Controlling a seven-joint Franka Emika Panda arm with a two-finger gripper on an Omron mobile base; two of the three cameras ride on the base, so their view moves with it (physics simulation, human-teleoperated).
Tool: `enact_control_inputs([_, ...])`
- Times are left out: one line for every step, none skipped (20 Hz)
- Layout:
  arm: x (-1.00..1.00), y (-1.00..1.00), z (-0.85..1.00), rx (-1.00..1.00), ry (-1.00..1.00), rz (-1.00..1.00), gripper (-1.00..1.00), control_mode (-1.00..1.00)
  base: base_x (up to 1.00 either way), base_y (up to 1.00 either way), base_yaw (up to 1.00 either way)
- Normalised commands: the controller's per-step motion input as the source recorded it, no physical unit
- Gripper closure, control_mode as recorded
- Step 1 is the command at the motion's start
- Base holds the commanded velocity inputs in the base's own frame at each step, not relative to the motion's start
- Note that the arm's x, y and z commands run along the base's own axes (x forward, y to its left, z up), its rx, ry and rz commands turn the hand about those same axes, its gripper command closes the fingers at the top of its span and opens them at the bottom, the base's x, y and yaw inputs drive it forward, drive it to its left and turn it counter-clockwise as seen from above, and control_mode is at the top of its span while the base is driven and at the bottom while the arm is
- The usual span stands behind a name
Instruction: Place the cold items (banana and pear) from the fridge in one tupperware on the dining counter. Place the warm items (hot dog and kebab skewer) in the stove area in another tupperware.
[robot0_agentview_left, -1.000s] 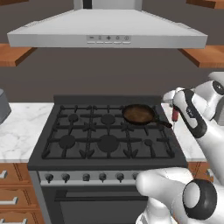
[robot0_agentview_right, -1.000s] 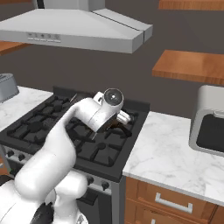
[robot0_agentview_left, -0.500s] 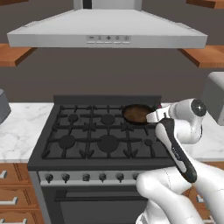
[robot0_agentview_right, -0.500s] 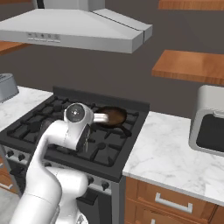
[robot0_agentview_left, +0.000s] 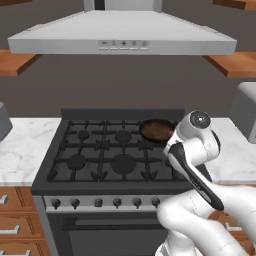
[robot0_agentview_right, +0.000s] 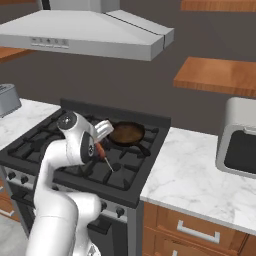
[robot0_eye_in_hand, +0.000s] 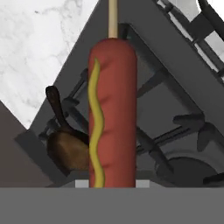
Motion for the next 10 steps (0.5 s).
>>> enact_control_inputs([-0.35, -0.04, 0.00, -0.47, 0.10, 0.76, 1.00, -1.00, 0.00, 0.00, 0.00])
enact_control_inputs([-0.48, 0.00, 0.00, -0.44, 0.07, 0.79, 1.00, -1.00, 0.00, 0.00, 0.00])
enact_control_inputs([-0.59, 0.00, 0.00, -0.42, 0.03, 0.81, 1.00, -1.00, 0.00, 0.00, 0.00])
enact_control_inputs([-0.69, 0.00, 0.00, -0.41, 0.00, 0.82, 1.00, -1.00, 0.00, 0.00, 0.00])
enact_control_inputs([-0.76, 0.00, -0.11, -0.45, 0.00, 0.80, 1.00, -1.00, 0.00, 0.00, 0.00])
enact_control_inputs([-0.80, 0.00, -0.10, -0.45, 0.00, 0.80, 1.00, -1.00, 0.00, 0.00, 0.00])
enact_control_inputs([-0.81, -0.01, -0.14, -0.42, 0.00, 0.79, 1.00, -1.00, 0.00, 0.00, 0.00])
enact_control_inputs([-0.78, -0.08, -0.15, -0.38, 0.00, 0.79, 1.00, -1.00, 0.00, 0.00, 0.00])
enact_control_inputs([-0.75, -0.13, -0.13, -0.37, 0.00, 0.79, 1.00, -1.00, 0.00, 0.00, 0.00])
enact_control_inputs([-0.60, -0.23, -0.11, -0.36, 0.00, 0.78, 1.00, -1.00, 0.00, 0.00, 0.00])
